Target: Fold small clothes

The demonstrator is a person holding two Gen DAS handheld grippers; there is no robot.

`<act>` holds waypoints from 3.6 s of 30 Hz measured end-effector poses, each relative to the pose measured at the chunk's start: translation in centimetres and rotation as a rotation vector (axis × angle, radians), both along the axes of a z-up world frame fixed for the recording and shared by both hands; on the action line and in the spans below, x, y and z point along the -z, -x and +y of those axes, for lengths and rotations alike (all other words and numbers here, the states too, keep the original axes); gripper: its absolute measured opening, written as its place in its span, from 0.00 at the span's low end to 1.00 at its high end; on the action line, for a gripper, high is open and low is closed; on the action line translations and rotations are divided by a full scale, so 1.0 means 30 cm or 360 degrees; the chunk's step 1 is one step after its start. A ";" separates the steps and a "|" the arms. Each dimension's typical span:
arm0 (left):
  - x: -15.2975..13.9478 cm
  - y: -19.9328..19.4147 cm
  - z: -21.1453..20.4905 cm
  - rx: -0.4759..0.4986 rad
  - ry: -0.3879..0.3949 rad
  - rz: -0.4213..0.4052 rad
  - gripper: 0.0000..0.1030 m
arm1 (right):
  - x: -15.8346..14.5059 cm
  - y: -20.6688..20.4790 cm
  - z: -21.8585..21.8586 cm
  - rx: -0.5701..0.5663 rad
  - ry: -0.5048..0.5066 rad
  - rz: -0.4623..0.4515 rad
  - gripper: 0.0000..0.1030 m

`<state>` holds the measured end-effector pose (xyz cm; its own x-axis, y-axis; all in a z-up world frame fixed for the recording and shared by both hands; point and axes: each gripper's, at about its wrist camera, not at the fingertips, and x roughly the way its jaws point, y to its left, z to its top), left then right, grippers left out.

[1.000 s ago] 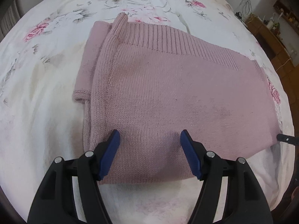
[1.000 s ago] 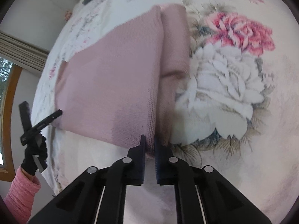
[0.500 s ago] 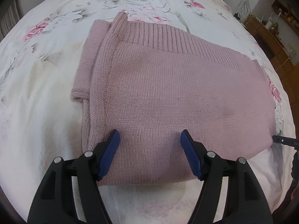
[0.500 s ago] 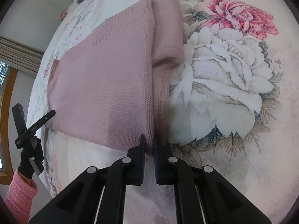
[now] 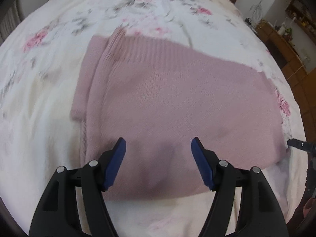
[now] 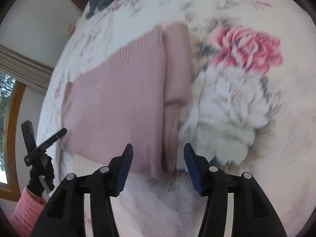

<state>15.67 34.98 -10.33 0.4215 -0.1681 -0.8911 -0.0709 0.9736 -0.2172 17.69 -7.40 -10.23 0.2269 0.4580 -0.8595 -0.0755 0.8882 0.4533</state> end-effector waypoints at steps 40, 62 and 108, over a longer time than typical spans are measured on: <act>0.119 -0.159 -0.038 0.0001 0.0087 0.0038 0.72 | 0.221 -0.255 -0.003 0.0191 -0.0286 0.0151 0.28; -0.039 -0.065 0.134 -0.0139 0.0204 -0.0032 0.71 | -0.029 -0.287 0.211 0.0089 -0.0095 0.0021 0.20; 0.020 -0.243 -0.170 -0.0068 0.0876 0.0085 0.73 | -0.011 -0.302 0.305 0.0063 -0.0225 0.0134 0.45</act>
